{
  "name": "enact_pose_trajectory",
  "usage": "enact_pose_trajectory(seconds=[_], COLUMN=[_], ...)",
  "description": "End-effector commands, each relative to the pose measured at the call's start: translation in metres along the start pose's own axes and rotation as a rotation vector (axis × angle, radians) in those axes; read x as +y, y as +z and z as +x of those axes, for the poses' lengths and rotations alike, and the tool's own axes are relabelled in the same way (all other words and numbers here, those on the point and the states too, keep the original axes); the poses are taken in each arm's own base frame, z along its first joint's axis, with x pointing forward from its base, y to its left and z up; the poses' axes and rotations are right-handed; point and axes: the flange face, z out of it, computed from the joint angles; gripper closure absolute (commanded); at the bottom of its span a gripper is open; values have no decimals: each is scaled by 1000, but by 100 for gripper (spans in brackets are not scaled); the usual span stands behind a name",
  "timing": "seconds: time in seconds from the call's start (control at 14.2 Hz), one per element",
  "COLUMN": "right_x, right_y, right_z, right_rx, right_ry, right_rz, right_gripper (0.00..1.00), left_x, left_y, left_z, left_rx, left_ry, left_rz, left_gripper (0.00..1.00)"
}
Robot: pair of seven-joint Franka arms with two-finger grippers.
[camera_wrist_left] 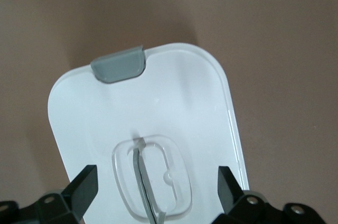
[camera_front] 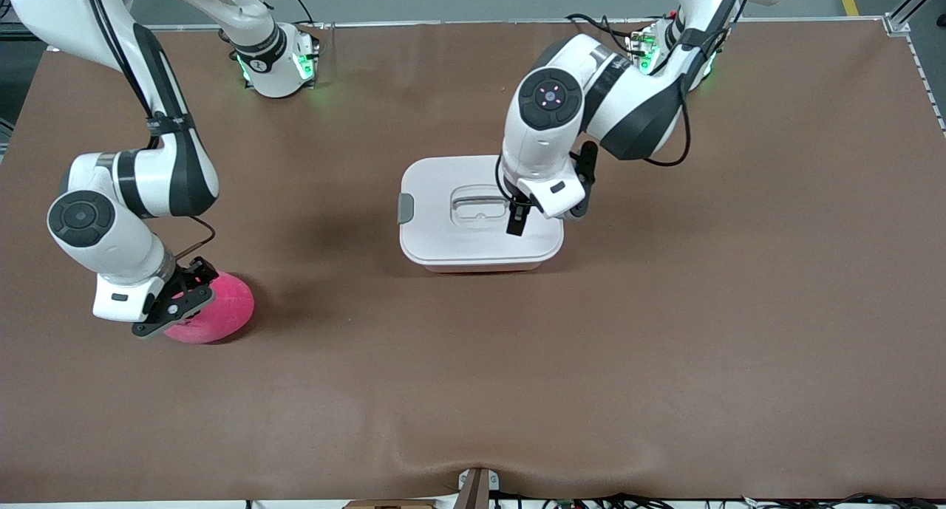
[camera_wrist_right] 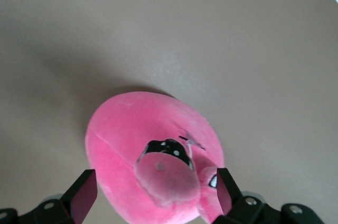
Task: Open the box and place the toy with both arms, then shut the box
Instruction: 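Grasp the lid handle with the left gripper while the right gripper lowers onto the toy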
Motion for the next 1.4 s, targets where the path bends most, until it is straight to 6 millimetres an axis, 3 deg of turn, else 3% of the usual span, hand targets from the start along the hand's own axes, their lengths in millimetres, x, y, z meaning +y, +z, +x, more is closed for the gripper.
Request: enact_pose_trajectory(seconds=[0.0, 0.35, 0.56, 0.7, 1.05, 1.26, 1.33], right_x=[2, -2, -3, -2, -3, -1, 0], right_y=[-4, 4, 11, 13, 15, 20, 20], right_z=[-10, -9, -6, -6, -7, -10, -11], right_rx=[-4, -14, -4, -4, -8, -17, -17], right_ry=[-24, -33, -39, -36, -29, -20, -17], right_rz=[-27, -22, -27, -26, -22, -17, -16], right_gripper=[0, 0, 18, 27, 62, 100, 100], left_x=[-2, -8, -8, -11, -18, -25, -27], left_y=[16, 33, 54, 58, 67, 83, 85], left_z=[-28, -43, -53, -63, -67, -63, -65], left_rx=[-19, -23, -21, -31, -15, 9, 13], left_ry=[-70, -139, -184, -189, -189, -189, -184], left_rz=[-13, 10, 14, -4, 15, 41, 44], left_gripper=[0, 0, 0, 0, 5, 5, 6])
